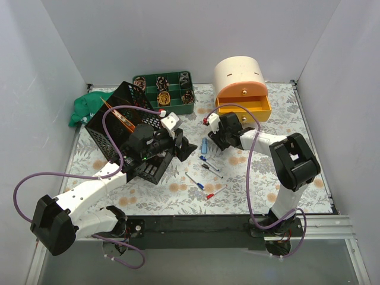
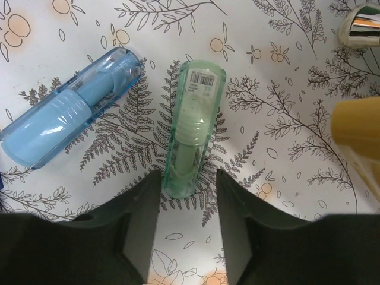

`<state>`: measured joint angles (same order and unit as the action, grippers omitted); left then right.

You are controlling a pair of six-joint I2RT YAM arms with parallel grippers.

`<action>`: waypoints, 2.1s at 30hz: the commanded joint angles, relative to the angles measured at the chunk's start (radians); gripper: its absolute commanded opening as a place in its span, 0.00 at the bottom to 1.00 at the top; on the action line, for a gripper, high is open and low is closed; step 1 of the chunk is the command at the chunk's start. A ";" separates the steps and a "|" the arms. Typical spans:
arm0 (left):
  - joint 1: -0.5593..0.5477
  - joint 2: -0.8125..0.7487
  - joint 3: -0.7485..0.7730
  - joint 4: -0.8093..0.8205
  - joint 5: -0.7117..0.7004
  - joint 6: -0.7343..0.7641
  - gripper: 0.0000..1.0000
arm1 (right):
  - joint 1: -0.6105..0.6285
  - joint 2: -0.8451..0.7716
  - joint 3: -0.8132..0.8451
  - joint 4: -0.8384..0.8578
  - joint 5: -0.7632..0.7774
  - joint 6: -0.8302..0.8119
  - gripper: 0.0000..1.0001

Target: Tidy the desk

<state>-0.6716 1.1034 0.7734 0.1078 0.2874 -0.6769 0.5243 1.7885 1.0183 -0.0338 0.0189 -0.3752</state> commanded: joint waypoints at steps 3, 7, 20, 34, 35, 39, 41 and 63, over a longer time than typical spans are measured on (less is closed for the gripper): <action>-0.006 -0.020 0.033 -0.011 -0.013 0.016 0.98 | -0.004 0.044 0.043 -0.037 -0.077 0.025 0.37; -0.006 -0.022 0.032 -0.013 -0.016 0.017 0.98 | -0.004 0.045 0.042 -0.066 -0.114 0.019 0.27; -0.005 -0.025 0.032 -0.013 -0.011 0.017 0.98 | -0.004 -0.198 -0.024 -0.181 -0.235 -0.146 0.11; -0.006 -0.005 0.035 -0.013 -0.002 0.008 0.98 | -0.116 -0.543 0.069 -0.359 -0.263 -0.294 0.09; -0.006 -0.005 0.035 -0.013 -0.002 0.008 0.98 | -0.141 -0.541 0.110 -0.367 -0.264 -0.303 0.09; -0.006 -0.007 0.033 -0.013 -0.010 0.010 0.98 | -0.245 -0.505 0.222 -0.396 -0.283 -0.346 0.09; -0.006 -0.007 0.033 -0.013 -0.010 0.010 0.98 | -0.294 -0.485 0.264 -0.414 -0.281 -0.372 0.09; -0.006 -0.011 0.033 -0.011 -0.002 0.008 0.98 | -0.337 -0.149 0.579 -0.538 -0.224 -0.553 0.48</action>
<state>-0.6724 1.1053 0.7734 0.1040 0.2779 -0.6731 0.1902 1.6260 1.5436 -0.5716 -0.2226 -0.9268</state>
